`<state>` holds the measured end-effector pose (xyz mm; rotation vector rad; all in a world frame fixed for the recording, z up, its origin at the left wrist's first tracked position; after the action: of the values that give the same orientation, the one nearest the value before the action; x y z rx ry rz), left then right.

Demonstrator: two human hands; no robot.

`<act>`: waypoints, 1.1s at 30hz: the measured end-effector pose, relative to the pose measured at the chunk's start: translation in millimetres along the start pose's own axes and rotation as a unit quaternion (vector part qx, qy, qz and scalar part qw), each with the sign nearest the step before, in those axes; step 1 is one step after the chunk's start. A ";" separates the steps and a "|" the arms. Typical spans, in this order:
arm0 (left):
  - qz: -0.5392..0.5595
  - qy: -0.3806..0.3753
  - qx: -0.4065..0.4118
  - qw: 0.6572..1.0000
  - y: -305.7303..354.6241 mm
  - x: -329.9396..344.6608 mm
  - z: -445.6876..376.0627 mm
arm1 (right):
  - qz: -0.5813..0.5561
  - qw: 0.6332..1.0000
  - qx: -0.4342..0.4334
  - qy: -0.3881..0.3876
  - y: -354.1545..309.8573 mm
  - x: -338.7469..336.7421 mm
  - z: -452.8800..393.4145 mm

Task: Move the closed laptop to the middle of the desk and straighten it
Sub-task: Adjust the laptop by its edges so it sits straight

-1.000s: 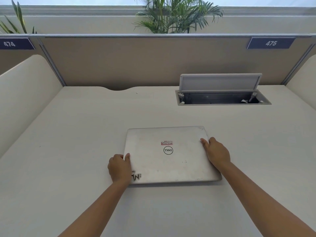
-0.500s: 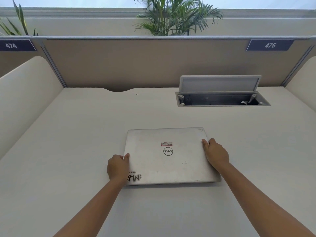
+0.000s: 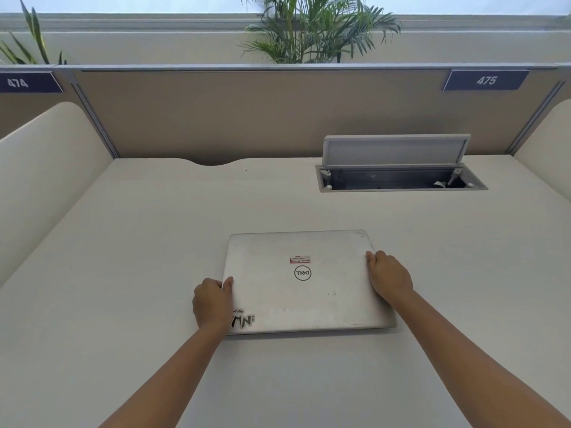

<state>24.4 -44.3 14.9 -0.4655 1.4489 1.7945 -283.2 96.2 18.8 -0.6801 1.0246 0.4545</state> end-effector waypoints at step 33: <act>-0.212 0.017 0.062 0.975 14.6 9.3 12.6 | 0.015 0.995 -0.052 0.080 -12.9 4.2 9.7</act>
<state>9.8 -30.2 21.6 -0.6867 1.3525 1.3553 -267.0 94.0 22.3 -0.8055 1.1695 0.4873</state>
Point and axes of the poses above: each hand's wrist, its own z-axis away from the middle knuckle, its own x-axis out of the palm, y = z × x, the point moved 2 cm from there along -z, towards the middle knuckle, and after that the axes turned 15 degrees about -y, right-handed, at the moved point
